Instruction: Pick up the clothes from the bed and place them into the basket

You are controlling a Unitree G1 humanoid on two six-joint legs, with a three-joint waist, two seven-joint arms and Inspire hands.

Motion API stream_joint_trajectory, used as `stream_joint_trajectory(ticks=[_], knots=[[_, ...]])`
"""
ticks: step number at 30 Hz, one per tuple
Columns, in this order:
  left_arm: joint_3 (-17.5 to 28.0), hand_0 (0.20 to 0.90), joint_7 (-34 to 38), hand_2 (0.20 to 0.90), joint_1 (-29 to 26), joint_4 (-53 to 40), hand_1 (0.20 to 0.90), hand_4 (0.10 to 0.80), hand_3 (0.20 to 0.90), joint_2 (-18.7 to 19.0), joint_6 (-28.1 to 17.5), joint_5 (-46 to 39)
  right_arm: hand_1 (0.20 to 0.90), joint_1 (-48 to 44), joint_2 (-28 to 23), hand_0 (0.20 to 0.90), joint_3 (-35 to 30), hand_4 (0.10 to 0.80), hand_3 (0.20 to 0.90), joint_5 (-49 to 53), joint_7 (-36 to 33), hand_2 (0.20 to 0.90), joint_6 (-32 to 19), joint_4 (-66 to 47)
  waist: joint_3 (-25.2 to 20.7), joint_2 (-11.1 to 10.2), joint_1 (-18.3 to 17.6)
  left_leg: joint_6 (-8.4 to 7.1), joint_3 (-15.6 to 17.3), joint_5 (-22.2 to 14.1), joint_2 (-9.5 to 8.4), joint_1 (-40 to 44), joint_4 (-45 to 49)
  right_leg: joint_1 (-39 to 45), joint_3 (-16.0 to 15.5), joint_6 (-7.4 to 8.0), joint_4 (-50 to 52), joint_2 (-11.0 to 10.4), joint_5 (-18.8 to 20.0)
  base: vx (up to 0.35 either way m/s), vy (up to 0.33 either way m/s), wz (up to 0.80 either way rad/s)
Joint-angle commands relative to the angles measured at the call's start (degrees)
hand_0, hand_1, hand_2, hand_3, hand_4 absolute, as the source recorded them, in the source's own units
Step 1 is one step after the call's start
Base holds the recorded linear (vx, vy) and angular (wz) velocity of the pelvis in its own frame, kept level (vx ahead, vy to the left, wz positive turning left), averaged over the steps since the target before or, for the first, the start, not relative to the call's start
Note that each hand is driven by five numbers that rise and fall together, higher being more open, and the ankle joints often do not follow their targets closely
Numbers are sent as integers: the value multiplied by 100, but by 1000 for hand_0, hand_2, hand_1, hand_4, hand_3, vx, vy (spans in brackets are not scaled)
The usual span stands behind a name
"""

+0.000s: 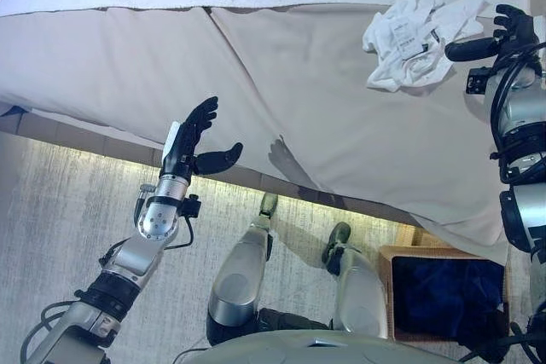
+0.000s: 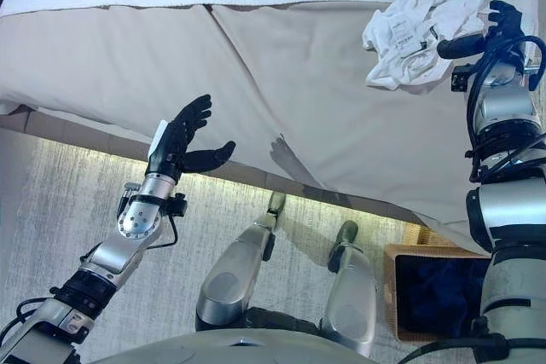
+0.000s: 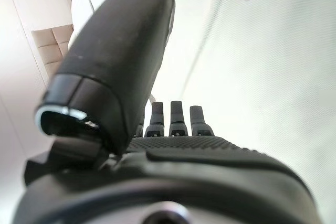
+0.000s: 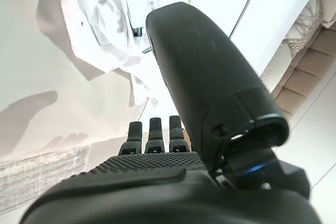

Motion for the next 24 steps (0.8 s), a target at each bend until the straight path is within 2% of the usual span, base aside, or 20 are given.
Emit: stream_joint_trajectory(ticks=[1, 3, 4, 6, 8, 9, 10, 12, 15, 17, 24], knots=[[138, 900, 137, 900, 62, -581, 900, 800, 900, -41, -204, -243, 900, -177, -533, 900, 357, 800, 900, -289, -221, 900, -469, -797, -568, 48, -156, 384, 200, -836, 30, -100, 749, -347, -37, -214, 1029, 157, 180, 82, 90, -10], [144, 900, 132, 900, 87, -592, 900, 800, 900, -31, -73, -163, 900, 101, -539, 900, 172, 800, 900, -304, -270, 900, -453, -1047, -444, 37, -256, 472, 122, -991, 36, -116, 1019, -703, 227, -145, 1659, 175, 189, 182, -71, 3], [129, 900, 142, 900, 100, -565, 900, 800, 900, -38, -55, -130, 900, 179, -526, 900, 123, 800, 900, -286, -289, 900, -471, -1094, -428, 25, -296, 471, 76, -993, 45, -134, 1064, -738, 294, -138, 1545, 220, 216, 191, -227, 8], [-14, 900, 362, 900, -128, -427, 900, 800, 900, -56, -160, -223, 900, -31, -349, 900, 118, 800, 900, -487, -424, 900, -420, -1132, -243, -13, -468, 408, 18, -1121, -2, -214, 1185, -1067, 621, -26, 759, 195, 678, 19, -275, 11], [-29, 900, 433, 900, -366, -433, 900, 800, 900, -12, -241, -270, 900, -325, -352, 900, 248, 800, 900, -478, -503, 900, -449, -1026, -168, -52, -524, 412, 40, -1239, -26, -332, 1190, -1166, 714, 26, 266, 228, 820, -118, -318, 10], [-2, 900, 498, 900, -419, -525, 900, 800, 900, 21, -217, -250, 900, -480, -401, 900, 392, 800, 900, -298, -597, 900, -416, -1028, -136, -89, -524, 422, -8, -1247, -52, -554, 1328, -1082, 717, -16, 78, 295, 732, -66, -473, 48], [-25, 900, 533, 900, -422, -541, 900, 800, 900, -15, -236, -425, 900, -495, -470, 900, 427, 800, 900, -229, -593, 900, -310, -1186, -136, -89, -510, 365, -39, -1099, 0, -738, 1324, -1107, 578, -64, 137, 361, 595, 14, -376, 59], [-19, 900, 468, 900, -447, -494, 900, 800, 900, -117, -302, -336, 900, -534, -514, 900, 391, 800, 900, -292, -456, 900, -369, -1156, -136, -88, -487, 244, -15, -923, 125, -863, 1227, -1172, 370, -103, 106, 362, 580, 32, -273, 38], [-163, 900, 460, 900, -439, -680, 900, 800, 900, -180, -466, -124, 900, -914, -570, 900, 619, 800, 900, -201, -517, 900, -499, -984, -135, 58, -424, 117, -56, -623, 234, -1054, 813, -1458, 200, -179, 140, 458, 507, -13, -153, 15], [-229, 900, 517, 900, -423, -778, 900, 800, 900, -193, -543, -112, 900, -1073, -568, 900, 689, 800, 900, -200, -561, 900, -532, -989, -135, 171, -392, 48, -59, -493, 247, -1166, 639, -1616, 101, -227, 200, 452, 441, -21, -16, 9], [-300, 900, 670, 900, -336, -955, 900, 800, 900, -217, -624, -132, 900, -1404, -511, 900, 797, 800, 900, -65, -581, 900, -593, -1034, -135, 441, -299, -17, -62, -304, 201, -1391, 380, -2020, -27, -331, 523, 391, 201, -2, 21, 6]])
